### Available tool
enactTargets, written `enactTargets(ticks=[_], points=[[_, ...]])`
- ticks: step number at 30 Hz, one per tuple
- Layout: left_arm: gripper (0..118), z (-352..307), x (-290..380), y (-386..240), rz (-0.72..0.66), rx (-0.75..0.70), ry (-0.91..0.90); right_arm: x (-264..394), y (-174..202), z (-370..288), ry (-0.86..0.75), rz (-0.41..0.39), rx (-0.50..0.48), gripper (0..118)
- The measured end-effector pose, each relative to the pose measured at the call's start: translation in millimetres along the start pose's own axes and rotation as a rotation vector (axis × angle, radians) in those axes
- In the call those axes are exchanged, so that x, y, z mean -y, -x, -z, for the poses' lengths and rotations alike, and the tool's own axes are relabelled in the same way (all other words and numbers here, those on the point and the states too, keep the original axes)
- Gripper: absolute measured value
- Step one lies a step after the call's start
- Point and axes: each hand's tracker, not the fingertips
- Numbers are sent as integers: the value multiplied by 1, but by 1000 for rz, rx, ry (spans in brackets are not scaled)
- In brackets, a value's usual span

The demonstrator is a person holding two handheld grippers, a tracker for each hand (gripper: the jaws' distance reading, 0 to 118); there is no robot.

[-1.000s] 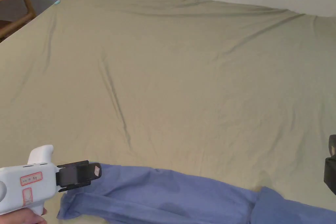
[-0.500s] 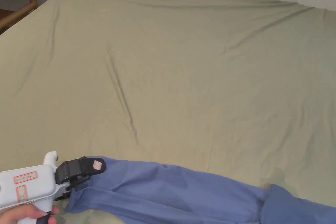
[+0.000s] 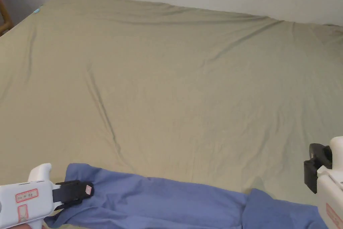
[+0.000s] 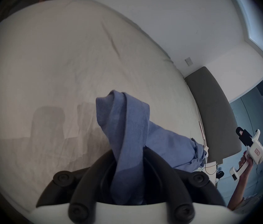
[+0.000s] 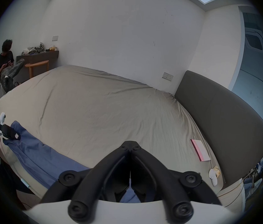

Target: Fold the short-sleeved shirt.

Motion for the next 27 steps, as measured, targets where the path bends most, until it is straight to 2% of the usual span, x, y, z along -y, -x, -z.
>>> enactTargets(ticks=[3, 5, 8, 12, 15, 21, 23, 25, 27], points=[[11, -19, -10, -9, 2, -7, -30, -1, -1, -4, -9, 5, 7, 2], [11, -30, -16, -14, 54, -21, -39, -1, -3, -7, -17, 7, 14, 2], [11, -49, -26, -19, 128, -151, -90, -3, -9, -13, -28, 27, 11, 2], [11, -80, -47, -7, -12, -205, -133, -4, -15, -19, -45, 44, 17, 2], [11, -86, -47, -42, 1, -252, -136, -3, -16, -22, -53, 44, 15, 2], [11, -44, -20, -135, 150, -172, -28, 0, -16, -26, -56, 60, 1, 2], [11, -22, -9, -154, 155, -109, 23, 1, -20, -30, -52, 66, 5, 2], [11, 1, 6, -164, 88, -94, 2, 2, -26, -38, -62, 95, 6, 2], [11, 34, 15, -173, 119, -89, 62, 4, -30, -45, -79, 113, 11, 2]])
